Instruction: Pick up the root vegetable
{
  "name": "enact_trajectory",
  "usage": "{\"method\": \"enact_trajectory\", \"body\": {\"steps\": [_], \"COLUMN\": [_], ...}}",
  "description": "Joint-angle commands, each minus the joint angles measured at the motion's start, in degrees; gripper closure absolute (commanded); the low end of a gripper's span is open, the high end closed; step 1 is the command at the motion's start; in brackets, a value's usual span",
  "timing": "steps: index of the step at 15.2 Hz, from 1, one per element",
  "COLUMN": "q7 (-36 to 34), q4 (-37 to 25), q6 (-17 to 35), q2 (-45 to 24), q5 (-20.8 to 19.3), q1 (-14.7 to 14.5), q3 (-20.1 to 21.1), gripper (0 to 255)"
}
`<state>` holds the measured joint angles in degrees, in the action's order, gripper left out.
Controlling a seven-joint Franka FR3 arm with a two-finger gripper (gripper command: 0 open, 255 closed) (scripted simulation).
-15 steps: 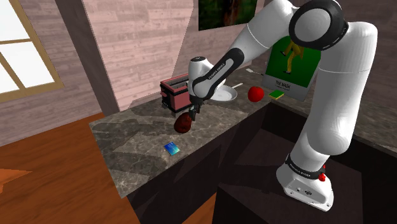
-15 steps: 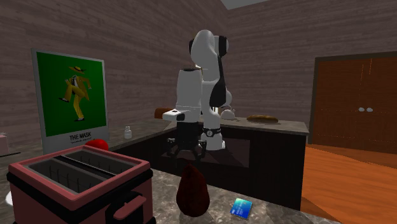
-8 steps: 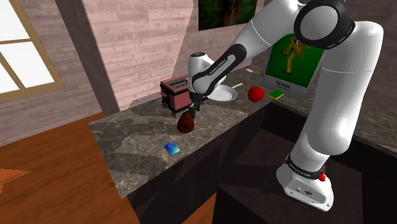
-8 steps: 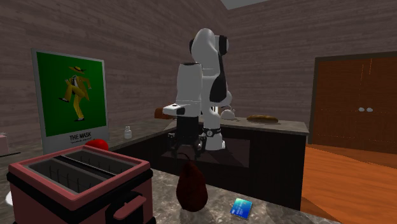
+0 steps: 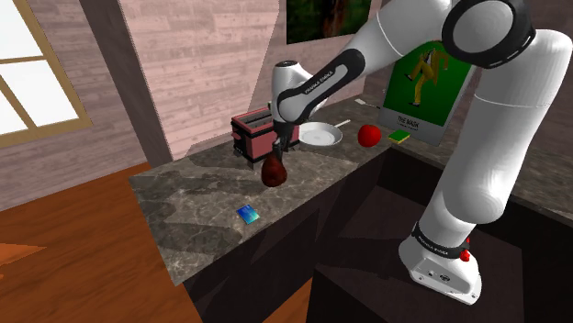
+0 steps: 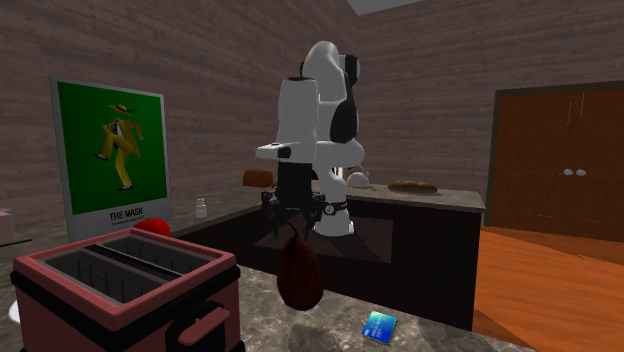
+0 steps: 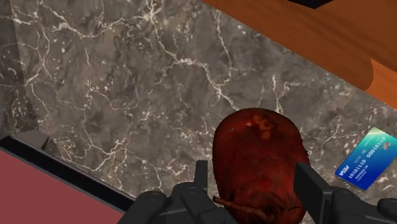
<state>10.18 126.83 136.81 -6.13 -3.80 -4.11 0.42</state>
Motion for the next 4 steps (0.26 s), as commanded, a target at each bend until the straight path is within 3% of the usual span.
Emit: {"method": "enact_trajectory", "body": {"steps": [1,4], "q7": [0.2,0.3], "q4": [-0.9,-1.2], "q6": [-1.5,-2.3], "q2": [0.6,1.1], "q5": [0.1,0.2], "q1": [0.0,0.0], "q3": [0.0,0.0], "gripper": [255,255]}}
